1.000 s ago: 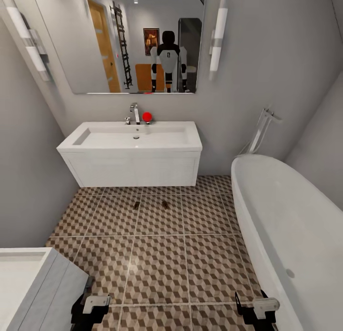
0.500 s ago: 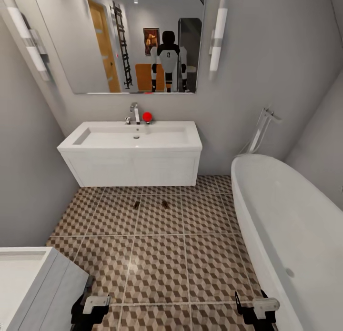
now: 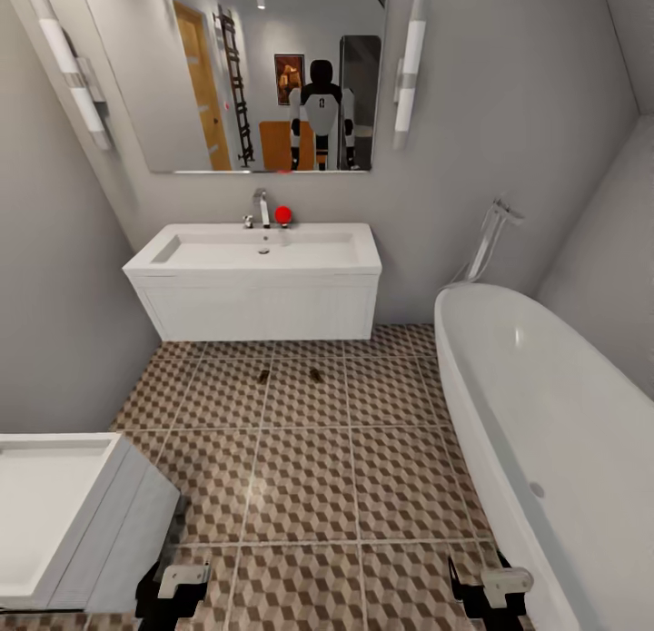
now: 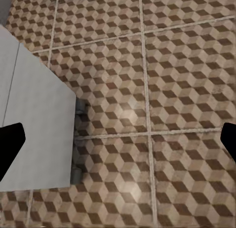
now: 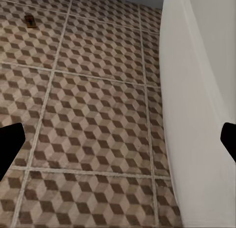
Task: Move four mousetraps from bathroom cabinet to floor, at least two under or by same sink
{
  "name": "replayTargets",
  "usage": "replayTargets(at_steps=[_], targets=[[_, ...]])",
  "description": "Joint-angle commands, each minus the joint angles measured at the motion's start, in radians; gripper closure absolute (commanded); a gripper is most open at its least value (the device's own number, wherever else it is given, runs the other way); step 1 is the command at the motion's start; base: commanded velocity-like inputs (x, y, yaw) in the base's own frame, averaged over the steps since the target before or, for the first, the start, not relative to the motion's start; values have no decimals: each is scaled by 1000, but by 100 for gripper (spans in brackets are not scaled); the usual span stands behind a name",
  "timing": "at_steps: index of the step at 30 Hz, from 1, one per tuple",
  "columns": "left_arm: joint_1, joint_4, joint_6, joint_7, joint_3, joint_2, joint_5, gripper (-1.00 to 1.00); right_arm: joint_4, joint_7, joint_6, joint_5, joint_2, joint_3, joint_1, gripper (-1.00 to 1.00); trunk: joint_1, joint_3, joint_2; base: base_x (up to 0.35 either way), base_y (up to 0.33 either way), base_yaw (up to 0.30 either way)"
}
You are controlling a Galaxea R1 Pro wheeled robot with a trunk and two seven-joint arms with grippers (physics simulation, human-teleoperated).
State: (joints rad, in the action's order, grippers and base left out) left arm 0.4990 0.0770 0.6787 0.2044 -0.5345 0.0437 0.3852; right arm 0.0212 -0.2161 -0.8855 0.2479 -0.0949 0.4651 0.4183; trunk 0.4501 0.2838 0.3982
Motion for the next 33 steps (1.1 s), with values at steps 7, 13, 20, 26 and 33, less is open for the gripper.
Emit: replayTargets(at_steps=[7, 13, 20, 26, 33], targets=[[1, 3, 4, 4, -9, 0, 3, -100, 0, -3, -1, 7, 1, 9, 0, -100, 0, 2, 2, -336, 0, 0], [1, 3, 4, 4, -9, 0, 3, -100, 0, -3, -2, 7, 1, 9, 0, -100, 0, 2, 2, -337, 0, 0], [1, 3, 4, 4, -8, 0, 4, -100, 0, -4, -3, 7, 2, 9, 0, -100, 0, 2, 2, -335, 0, 0], [1, 3, 4, 4, -9, 0, 4, -100, 1, -5, -4, 8, 3, 9, 0, -100, 0, 2, 2, -167, 0, 97], [1, 3, 4, 4, -9, 0, 4, -100, 1, -6, -4, 8, 4, 9, 0, -100, 0, 2, 2, -20, 0, 236]])
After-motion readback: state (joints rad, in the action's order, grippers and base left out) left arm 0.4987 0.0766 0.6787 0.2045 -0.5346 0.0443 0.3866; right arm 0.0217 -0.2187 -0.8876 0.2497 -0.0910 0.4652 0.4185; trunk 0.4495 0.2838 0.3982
